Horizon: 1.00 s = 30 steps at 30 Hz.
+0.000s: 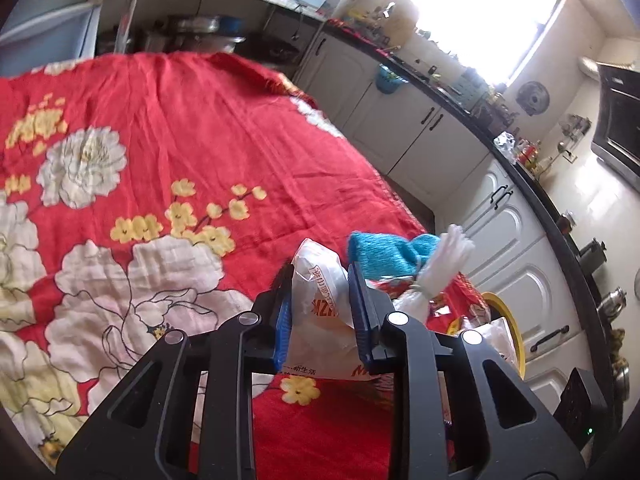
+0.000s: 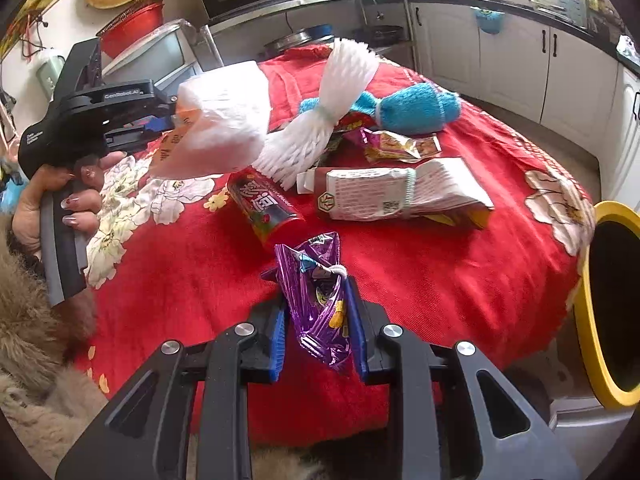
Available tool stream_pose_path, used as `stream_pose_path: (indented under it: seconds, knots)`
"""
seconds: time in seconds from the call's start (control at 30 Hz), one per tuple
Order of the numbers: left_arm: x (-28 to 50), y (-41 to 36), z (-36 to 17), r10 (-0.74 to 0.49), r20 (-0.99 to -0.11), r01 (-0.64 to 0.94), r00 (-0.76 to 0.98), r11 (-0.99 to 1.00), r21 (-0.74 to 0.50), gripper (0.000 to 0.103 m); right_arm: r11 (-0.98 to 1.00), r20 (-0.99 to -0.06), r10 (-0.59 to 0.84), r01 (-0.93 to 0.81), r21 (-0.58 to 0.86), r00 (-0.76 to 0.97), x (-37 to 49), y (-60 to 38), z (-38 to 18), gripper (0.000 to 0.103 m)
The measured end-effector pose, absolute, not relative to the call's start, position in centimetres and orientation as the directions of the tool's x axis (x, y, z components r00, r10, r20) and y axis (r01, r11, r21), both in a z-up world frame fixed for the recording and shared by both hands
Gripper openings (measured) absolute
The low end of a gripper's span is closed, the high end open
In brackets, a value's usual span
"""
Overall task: Collect trash
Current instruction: 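Grasp the white plastic bag with the left tool while the right tool grasps the purple wrapper, then carry both items over the yellow bin and open both tools to drop them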
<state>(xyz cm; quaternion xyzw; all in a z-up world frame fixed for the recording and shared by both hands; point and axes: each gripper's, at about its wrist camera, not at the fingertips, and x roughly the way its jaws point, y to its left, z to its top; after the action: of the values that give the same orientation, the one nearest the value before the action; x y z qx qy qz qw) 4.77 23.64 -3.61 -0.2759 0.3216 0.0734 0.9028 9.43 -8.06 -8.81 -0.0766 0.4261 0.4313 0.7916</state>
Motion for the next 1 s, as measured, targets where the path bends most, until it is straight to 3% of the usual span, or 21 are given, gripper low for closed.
stream_pose_path:
  seconds: [1.0]
  knots:
    - [9.3, 11.6, 2.1, -0.127, -0.539, -0.064, 0.833, 0.945, -0.321, 0.014, 0.785, -0.634, 0.576, -0.567, 0.250, 0.516, 13.2, -17.7, -3.5, 0.025]
